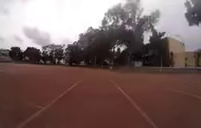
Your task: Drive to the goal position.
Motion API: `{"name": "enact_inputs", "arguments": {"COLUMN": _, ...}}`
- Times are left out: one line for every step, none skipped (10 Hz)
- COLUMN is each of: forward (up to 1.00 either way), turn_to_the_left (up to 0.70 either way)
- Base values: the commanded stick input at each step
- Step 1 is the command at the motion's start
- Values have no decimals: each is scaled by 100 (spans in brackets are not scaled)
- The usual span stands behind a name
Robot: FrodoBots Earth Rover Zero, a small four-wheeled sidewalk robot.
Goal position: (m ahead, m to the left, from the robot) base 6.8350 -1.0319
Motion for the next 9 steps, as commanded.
{"name": "enact_inputs", "arguments": {"forward": 50, "turn_to_the_left": 0}}
{"name": "enact_inputs", "arguments": {"forward": 50, "turn_to_the_left": 0}}
{"name": "enact_inputs", "arguments": {"forward": 50, "turn_to_the_left": 0}}
{"name": "enact_inputs", "arguments": {"forward": 50, "turn_to_the_left": 0}}
{"name": "enact_inputs", "arguments": {"forward": 50, "turn_to_the_left": 0}}
{"name": "enact_inputs", "arguments": {"forward": 50, "turn_to_the_left": 0}}
{"name": "enact_inputs", "arguments": {"forward": 50, "turn_to_the_left": 0}}
{"name": "enact_inputs", "arguments": {"forward": 50, "turn_to_the_left": 0}}
{"name": "enact_inputs", "arguments": {"forward": 50, "turn_to_the_left": 0}}
